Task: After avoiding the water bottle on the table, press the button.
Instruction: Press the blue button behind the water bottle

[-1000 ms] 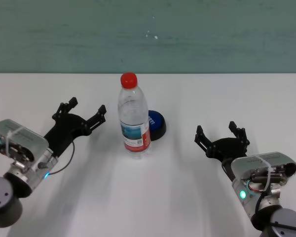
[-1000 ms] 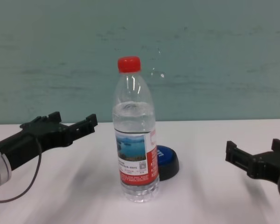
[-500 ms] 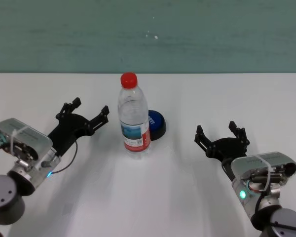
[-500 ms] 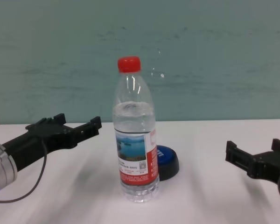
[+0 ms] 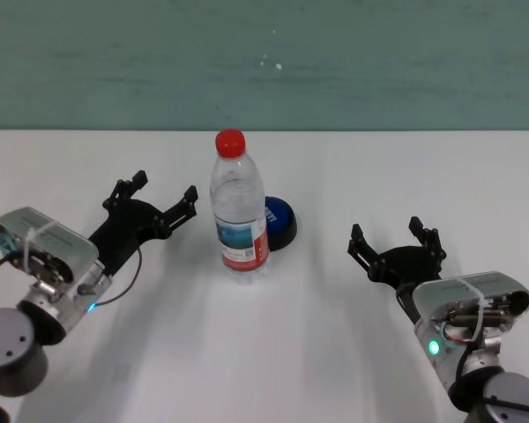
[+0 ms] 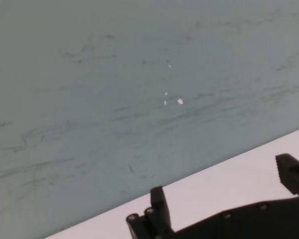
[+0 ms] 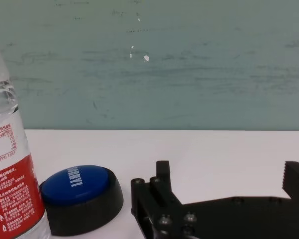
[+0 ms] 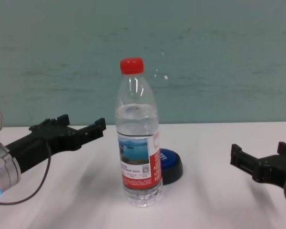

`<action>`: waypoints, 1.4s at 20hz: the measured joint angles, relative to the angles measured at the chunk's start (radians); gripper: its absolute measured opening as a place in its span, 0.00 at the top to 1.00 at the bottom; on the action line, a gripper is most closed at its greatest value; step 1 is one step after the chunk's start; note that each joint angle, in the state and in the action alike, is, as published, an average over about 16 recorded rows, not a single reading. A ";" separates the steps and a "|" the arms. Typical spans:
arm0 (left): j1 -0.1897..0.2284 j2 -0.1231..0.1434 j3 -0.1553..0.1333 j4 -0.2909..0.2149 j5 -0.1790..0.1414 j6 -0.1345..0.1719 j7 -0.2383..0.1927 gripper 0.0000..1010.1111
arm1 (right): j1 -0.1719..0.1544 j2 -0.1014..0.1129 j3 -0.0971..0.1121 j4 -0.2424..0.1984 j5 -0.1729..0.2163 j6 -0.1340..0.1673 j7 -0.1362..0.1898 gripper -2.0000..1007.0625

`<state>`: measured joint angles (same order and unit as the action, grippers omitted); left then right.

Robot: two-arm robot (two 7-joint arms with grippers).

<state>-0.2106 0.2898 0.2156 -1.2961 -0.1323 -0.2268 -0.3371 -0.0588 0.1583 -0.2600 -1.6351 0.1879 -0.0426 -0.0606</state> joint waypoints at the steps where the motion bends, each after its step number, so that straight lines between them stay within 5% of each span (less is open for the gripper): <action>1: -0.002 -0.001 0.001 0.002 0.001 -0.001 0.001 0.00 | 0.000 0.000 0.000 0.000 0.000 0.000 0.000 0.00; 28: -0.088 -0.046 0.022 0.114 0.060 -0.034 0.028 0.00 | 0.000 0.000 0.000 0.000 0.000 0.000 0.000 0.00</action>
<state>-0.2984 0.2435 0.2378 -1.1824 -0.0725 -0.2609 -0.3092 -0.0587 0.1583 -0.2600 -1.6351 0.1879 -0.0426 -0.0606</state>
